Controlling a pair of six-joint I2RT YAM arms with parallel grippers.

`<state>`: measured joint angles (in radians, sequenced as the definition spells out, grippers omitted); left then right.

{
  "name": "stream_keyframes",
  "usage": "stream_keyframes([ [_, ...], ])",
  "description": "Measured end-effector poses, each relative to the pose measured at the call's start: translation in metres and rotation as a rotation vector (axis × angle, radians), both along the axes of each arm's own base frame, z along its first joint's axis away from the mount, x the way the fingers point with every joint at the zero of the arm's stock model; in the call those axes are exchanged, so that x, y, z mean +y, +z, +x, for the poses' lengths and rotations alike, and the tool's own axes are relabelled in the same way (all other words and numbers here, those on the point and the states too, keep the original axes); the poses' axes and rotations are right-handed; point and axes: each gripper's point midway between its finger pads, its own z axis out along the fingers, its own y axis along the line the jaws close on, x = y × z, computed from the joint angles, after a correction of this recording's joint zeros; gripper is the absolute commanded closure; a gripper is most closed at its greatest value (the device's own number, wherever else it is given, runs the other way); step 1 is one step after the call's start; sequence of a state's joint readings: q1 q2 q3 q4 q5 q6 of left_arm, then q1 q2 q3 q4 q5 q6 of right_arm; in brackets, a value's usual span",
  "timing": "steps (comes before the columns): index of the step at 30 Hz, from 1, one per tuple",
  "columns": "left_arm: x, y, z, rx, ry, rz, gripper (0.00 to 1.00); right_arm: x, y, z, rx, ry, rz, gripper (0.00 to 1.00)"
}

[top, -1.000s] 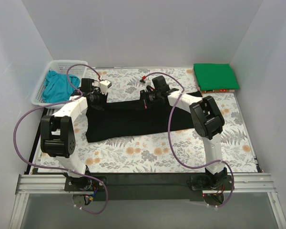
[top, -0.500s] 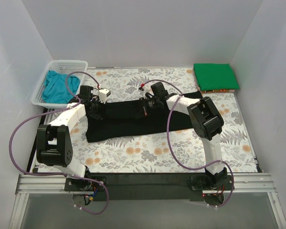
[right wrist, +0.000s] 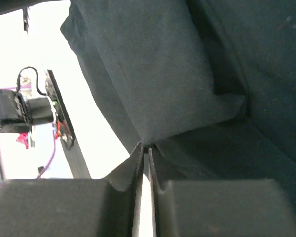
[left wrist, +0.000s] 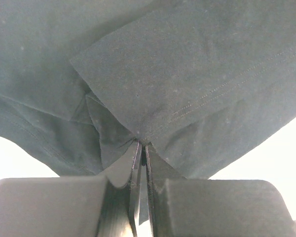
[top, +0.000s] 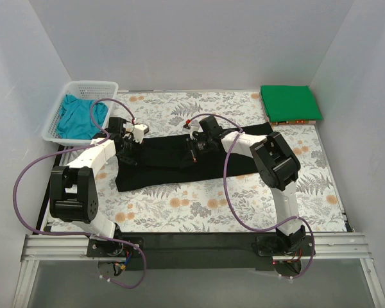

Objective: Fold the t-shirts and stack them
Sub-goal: Fold the tshirt

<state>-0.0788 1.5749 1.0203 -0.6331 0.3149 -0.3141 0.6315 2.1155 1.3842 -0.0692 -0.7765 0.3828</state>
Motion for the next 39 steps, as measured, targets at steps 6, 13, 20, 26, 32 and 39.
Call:
stream_keyframes([
  [6,0.003,-0.002,-0.006,0.026,-0.004,0.010,0.68,-0.005,-0.001,-0.012,0.041,0.029,-0.007,0.43],
  [13,-0.002,0.017,-0.010,0.026,0.011,-0.055,0.64,-0.007,0.045,-0.007,-0.076,0.079,0.021,0.58],
  [20,-0.024,0.044,0.012,-0.019,0.048,-0.193,0.71,0.022,0.089,0.033,-0.224,0.082,0.110,0.85],
  [26,-0.032,0.021,0.028,0.028,0.101,-0.245,0.72,0.027,0.030,0.037,-0.114,0.085,0.052,0.88],
  [32,-0.025,-0.015,0.036,0.075,0.147,-0.202,0.73,0.015,-0.027,0.038,-0.017,0.072,-0.028,0.87],
  [39,-0.017,-0.038,0.050,0.078,0.176,-0.151,0.72,0.009,-0.010,0.053,-0.033,0.070,0.018,0.42],
])
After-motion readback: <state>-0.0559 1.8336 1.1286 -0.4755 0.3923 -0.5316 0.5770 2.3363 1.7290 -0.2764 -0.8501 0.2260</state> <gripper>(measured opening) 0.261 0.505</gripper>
